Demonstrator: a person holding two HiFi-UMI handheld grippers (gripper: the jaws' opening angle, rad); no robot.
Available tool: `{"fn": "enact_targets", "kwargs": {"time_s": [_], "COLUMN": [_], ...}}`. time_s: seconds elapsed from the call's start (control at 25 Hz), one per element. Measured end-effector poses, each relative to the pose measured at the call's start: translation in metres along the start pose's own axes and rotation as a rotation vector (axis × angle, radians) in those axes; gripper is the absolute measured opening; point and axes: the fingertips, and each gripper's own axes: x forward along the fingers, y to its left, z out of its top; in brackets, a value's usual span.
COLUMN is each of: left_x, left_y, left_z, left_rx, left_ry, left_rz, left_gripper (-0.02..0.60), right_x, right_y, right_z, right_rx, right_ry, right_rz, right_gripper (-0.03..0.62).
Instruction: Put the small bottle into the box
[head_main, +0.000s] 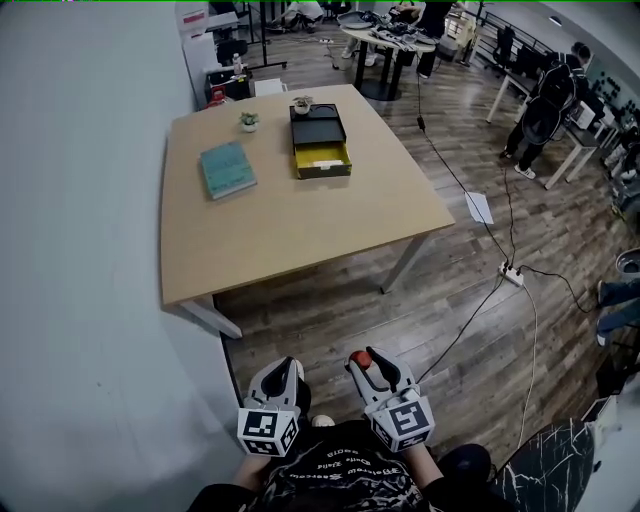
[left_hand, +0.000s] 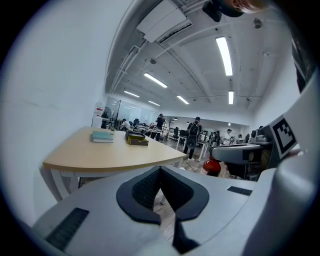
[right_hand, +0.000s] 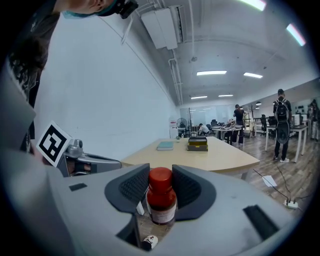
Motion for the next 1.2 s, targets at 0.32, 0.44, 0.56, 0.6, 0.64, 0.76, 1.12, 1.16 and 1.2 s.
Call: {"fn": "enact_targets", "kwargs": {"time_s": [0.32, 0.44, 0.56, 0.6, 0.64, 0.76, 1.12, 1.16, 1.2], "left_x": [0.056, 0.074, 0.092, 0.097, 0.103, 0.120, 0.153, 0.156, 0.158], "left_y": [0.038, 0.057, 0.079, 0.086, 0.093, 0.111, 0.145, 0.149, 0.153], "left_z": [0.026, 0.037, 0.049, 0.052, 0.055, 0.062, 0.081, 0.081, 0.082], "left_rx": [0.051, 0.053, 0.051, 0.051, 0.052, 0.062, 0.086, 0.085, 0.085], "left_ry": [0.015, 0.015, 0.014, 0.012, 0.011, 0.012, 0.023, 0.027, 0.028], "left_rz": [-0.061, -0.074, -0.087, -0.091, -0.097, -0.126, -0.203, -0.205, -0.208], "left_gripper": [0.003, 0.003, 0.003, 0.003, 0.003, 0.003, 0.003, 0.003, 0.003], "right_x": [0.062, 0.085, 0.111, 0.120, 0.128, 0.151, 0.205, 0.209, 0.212], "right_y": [-0.020, -0.026, -0.031, -0.032, -0.032, -0.033, -0.028, -0.028, -0.028], "right_z": [0.008, 0.015, 0.024, 0.027, 0.029, 0.035, 0.046, 0.048, 0.049], "right_rx": [-0.001, -0.010, -0.029, -0.031, -0.030, -0.027, -0.017, -0.016, -0.014], "right_ry": [0.002, 0.009, 0.014, 0.014, 0.012, 0.005, 0.008, 0.010, 0.011], "right_rz": [-0.067, -0.083, -0.102, -0.108, -0.115, -0.134, -0.157, -0.162, -0.166], "right_gripper": [0.146, 0.146, 0.147, 0.146, 0.146, 0.147, 0.146, 0.147, 0.147]}}
